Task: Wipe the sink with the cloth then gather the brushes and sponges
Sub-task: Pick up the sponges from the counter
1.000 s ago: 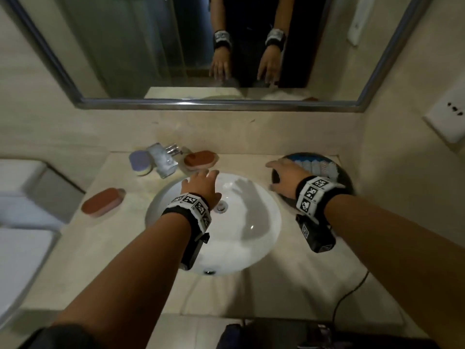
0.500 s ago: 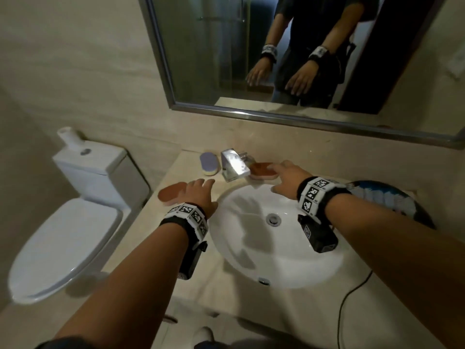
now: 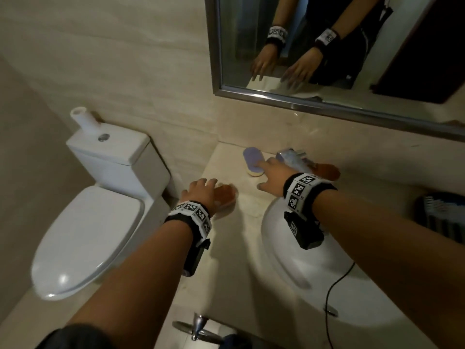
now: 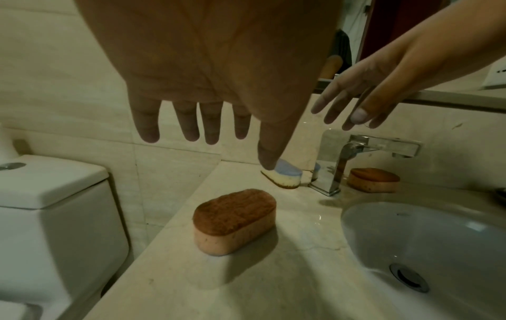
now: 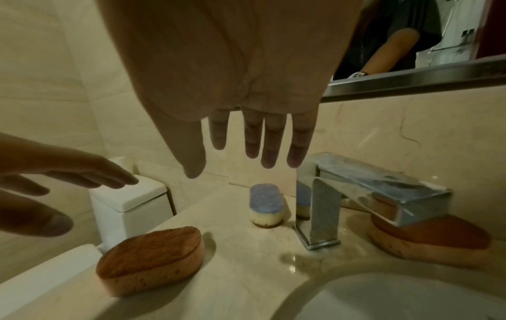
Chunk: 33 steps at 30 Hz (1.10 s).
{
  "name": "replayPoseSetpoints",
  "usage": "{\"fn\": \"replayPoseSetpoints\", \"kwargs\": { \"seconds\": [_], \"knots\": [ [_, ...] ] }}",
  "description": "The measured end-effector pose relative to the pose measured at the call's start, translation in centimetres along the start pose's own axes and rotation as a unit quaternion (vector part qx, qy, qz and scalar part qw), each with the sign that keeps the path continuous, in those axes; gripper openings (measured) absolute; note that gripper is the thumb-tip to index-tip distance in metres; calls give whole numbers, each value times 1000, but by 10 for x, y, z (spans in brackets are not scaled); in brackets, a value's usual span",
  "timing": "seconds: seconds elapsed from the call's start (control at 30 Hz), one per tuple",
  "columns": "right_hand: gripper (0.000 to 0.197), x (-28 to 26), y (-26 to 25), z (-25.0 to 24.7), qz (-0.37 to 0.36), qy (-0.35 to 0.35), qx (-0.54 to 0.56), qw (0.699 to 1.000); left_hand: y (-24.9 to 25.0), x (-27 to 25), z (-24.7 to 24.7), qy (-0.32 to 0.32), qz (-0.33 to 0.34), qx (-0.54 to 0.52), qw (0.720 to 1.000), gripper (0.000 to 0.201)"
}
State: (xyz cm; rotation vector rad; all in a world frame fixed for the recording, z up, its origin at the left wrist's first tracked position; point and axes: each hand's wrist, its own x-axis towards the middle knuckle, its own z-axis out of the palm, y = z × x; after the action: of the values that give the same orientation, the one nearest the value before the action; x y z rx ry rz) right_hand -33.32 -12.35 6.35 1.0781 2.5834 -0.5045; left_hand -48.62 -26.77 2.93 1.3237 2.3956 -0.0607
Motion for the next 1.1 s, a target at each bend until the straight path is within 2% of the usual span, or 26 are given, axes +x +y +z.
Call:
{"fn": "replayPoseSetpoints", "kwargs": {
  "seconds": [0.27,0.47,0.57,0.67,0.83,0.93,1.03,1.1],
  "knots": [
    [64,60,-13,12,17,-27,-8,999,-16,37,17,-36,8,-33,999,72],
    [69,105,-3,30,43,22,10,999,-13,58,45,-66,18,-56,996,86],
    [75,122,0,41,60,35,25,997,-14,67,52,-52,32,-50,997,86],
    [72,132,2,44,86,33,27,995,-17,75,53,-47,23,-48,997,80],
    [80,157,6,50,151,-12,16,988,-23,91,48,-5,-8,-78,997,73],
    [80,161,5,53,174,-24,32,984,-22,95,48,-2,-16,-78,997,78],
    [70,161,6,57,168,14,76,983,-22,95,50,11,-19,-64,998,86],
    [72,161,6,54,171,-11,69,983,-22,95,50,21,-22,-62,998,84]
  ]
}}
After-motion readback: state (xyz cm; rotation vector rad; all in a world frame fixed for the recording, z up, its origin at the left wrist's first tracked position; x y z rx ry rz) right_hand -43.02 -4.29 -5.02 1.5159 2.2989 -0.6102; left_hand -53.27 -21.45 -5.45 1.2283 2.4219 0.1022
